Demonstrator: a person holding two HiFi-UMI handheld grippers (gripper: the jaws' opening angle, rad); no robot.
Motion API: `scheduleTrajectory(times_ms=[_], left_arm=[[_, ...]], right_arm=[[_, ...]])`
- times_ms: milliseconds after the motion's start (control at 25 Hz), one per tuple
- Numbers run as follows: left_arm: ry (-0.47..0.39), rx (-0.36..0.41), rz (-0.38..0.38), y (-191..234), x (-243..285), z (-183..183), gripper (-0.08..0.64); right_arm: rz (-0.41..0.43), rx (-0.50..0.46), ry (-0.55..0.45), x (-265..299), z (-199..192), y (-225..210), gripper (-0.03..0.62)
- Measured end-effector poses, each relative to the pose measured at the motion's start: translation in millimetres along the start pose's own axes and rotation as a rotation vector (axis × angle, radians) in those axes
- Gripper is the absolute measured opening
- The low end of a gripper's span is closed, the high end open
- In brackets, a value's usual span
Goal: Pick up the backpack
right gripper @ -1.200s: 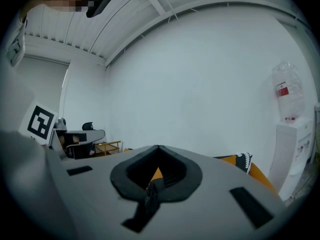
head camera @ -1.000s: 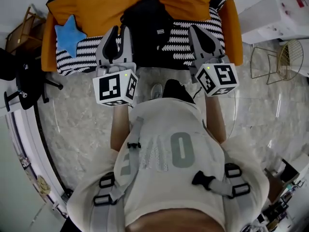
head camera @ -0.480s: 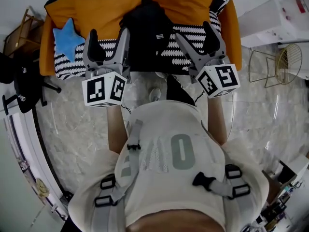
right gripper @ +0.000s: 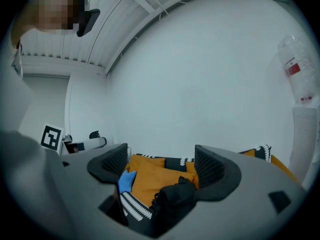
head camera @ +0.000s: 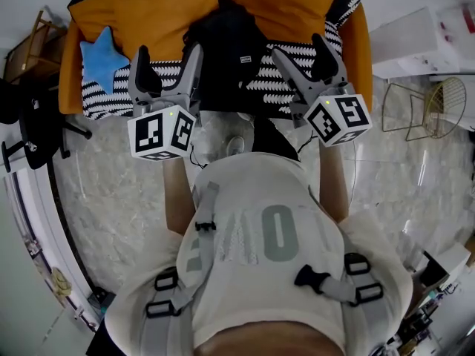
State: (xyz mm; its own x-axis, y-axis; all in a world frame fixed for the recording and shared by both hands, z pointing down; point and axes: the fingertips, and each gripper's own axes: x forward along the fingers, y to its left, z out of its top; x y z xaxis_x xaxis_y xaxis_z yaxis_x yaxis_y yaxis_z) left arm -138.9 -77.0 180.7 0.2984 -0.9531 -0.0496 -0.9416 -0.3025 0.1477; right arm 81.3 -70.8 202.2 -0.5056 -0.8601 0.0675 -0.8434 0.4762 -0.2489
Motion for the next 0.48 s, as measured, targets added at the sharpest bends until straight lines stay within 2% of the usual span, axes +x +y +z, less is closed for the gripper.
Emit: scheduleTrajectory(times_ms=[240,360,480], left_arm=[[0.08,-0.034,0.021,12.6,15.6,-36.5,0.445],[0.127,-0.134,0.06,34.6,25.3,-69.5,0.446],[0.218,-0.228,0.11,60.2,35.1,-131.1,0.449]], right_arm=[[0.033,0.074,0.041,15.3,-16.8,-17.6,0.411],[0.023,0.113,0.075,28.5,-33.1,-37.4,0.411],[0.007,0.179,0.141,45.0,-69.5,-67.4,0.411]])
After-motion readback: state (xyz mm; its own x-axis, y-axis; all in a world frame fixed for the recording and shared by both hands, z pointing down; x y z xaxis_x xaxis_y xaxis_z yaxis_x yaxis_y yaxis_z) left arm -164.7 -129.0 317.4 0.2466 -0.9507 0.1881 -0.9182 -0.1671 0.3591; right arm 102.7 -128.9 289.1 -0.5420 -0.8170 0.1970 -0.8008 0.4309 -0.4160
